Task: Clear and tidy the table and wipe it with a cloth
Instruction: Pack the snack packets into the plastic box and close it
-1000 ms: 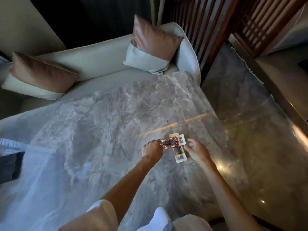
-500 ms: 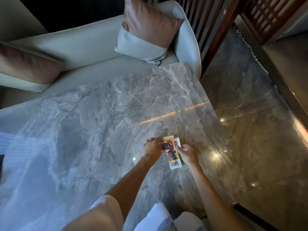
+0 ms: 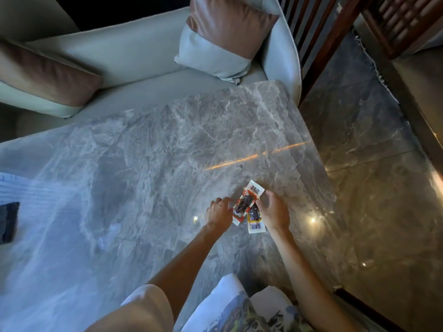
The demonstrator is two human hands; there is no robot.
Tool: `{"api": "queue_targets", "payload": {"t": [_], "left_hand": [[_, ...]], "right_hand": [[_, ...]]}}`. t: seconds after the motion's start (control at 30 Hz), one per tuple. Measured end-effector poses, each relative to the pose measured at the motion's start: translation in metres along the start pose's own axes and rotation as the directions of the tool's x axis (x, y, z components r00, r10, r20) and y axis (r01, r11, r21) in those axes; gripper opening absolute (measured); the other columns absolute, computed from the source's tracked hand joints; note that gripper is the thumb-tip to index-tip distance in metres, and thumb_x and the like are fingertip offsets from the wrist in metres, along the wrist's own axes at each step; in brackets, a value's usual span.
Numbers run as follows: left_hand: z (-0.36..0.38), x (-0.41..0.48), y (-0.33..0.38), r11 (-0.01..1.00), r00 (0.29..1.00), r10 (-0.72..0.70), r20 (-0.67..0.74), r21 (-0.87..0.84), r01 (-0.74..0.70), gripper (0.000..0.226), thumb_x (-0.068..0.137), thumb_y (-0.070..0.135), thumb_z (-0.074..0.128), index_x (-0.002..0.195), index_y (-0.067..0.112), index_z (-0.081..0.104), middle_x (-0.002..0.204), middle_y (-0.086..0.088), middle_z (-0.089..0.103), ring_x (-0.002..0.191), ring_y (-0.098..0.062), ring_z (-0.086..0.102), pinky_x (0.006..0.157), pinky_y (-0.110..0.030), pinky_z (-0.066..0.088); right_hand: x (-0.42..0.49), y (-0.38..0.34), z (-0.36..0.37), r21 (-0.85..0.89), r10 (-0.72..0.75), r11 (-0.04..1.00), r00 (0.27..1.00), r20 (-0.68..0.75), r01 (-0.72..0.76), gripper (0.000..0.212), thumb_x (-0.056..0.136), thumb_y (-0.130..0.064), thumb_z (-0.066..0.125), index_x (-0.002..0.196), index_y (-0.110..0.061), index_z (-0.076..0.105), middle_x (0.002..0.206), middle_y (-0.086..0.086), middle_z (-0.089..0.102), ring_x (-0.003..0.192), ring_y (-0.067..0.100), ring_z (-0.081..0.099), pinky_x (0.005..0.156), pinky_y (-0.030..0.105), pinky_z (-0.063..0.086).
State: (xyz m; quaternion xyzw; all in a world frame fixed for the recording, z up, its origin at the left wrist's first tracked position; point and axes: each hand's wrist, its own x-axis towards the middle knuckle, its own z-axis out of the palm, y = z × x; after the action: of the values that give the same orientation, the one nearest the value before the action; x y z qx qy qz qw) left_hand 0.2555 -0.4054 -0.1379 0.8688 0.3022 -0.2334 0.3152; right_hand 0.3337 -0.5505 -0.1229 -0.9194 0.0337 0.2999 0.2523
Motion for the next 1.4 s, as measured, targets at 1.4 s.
{"api": "queue_targets", "payload": {"t": [1.4], "left_hand": [[-0.187, -0.434, -0.84, 0.195, 0.362, -0.925, -0.117, -0.963, 0.185, 0.027, 0.095, 0.027, 0.046, 0.095, 0.009, 0.068, 0.107, -0.019, 0.068, 0.093, -0.033, 0.064, 0.085, -0.043, 0.054]], "right_hand": [[-0.505, -0.358, 0.633, -0.03, -0.153, 0.946, 0.525, 0.837, 0.323, 0.027, 0.093, -0.012, 0.059, 0.116, 0.002, 0.06, 0.108, 0.021, 0.065, 0.085, 0.024, 0.063, 0.071, 0.04, 0.058]]}}
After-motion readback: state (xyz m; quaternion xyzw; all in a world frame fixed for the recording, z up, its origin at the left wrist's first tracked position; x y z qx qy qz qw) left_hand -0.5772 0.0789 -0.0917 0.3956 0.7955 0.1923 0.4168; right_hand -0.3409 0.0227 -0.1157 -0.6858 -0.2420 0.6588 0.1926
